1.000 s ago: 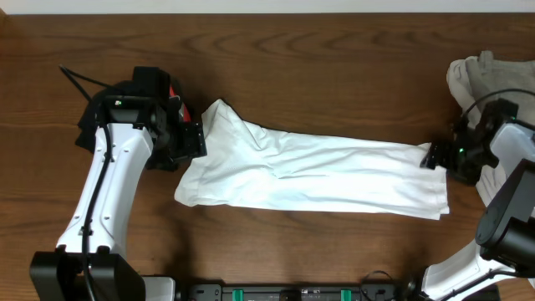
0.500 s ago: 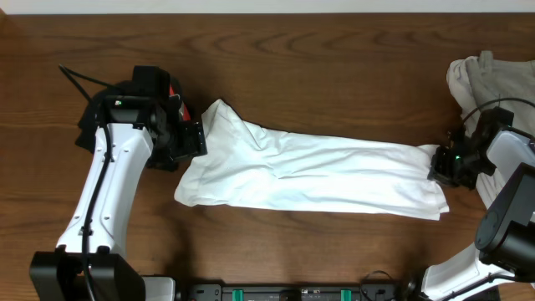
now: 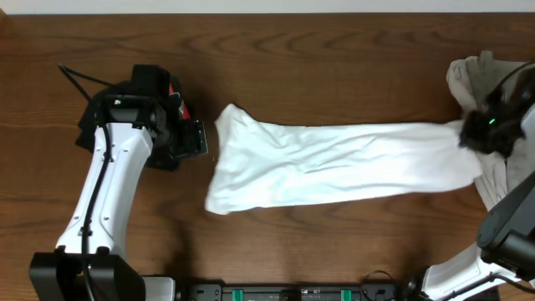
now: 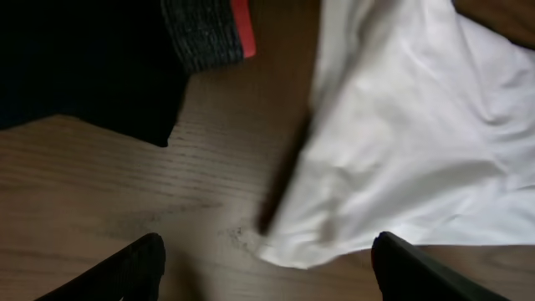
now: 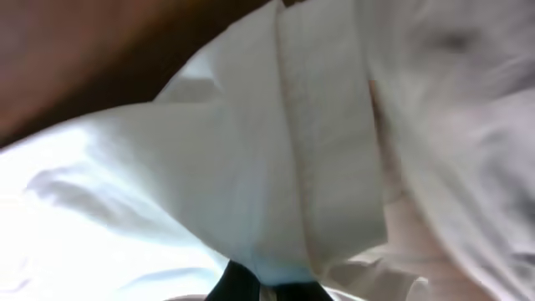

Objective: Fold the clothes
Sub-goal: 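Lift the right end and fold it leftward over the shirt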

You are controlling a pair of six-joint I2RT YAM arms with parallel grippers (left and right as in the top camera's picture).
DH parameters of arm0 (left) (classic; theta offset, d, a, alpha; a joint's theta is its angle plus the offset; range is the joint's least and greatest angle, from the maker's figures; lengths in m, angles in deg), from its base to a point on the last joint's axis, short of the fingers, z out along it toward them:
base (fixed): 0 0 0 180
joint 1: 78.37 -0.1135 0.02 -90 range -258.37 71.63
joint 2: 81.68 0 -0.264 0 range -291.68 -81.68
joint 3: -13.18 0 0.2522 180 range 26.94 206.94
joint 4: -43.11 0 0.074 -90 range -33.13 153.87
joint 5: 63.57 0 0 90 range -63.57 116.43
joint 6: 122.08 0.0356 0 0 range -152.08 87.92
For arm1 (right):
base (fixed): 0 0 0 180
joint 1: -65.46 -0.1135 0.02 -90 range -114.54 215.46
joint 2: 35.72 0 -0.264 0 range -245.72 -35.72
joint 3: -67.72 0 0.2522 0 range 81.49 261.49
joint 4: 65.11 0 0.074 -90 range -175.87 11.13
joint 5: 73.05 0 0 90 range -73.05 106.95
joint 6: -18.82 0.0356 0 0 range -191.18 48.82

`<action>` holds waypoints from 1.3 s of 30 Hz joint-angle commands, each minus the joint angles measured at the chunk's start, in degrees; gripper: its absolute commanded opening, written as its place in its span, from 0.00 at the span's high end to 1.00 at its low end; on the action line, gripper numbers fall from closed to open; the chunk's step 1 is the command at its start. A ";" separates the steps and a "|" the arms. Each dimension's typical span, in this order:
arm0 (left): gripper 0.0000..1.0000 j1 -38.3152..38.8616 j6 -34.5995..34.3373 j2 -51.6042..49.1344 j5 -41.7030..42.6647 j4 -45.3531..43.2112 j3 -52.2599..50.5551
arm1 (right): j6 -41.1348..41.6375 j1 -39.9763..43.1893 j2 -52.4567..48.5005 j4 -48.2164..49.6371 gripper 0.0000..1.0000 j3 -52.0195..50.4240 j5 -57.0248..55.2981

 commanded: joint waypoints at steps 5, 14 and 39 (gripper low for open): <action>0.18 0.07 0.94 1.77 0.70 3.30 9.97 | 0.44 -1.46 1.73 -6.64 0.99 10.69 -0.68; 0.11 0.07 0.94 3.93 0.68 3.56 13.25 | -1.16 -14.38 1.90 -12.11 0.99 11.43 4.07; 0.10 0.07 0.94 3.96 0.68 3.63 13.25 | 3.15 -53.70 -5.79 -6.75 0.94 9.79 7.78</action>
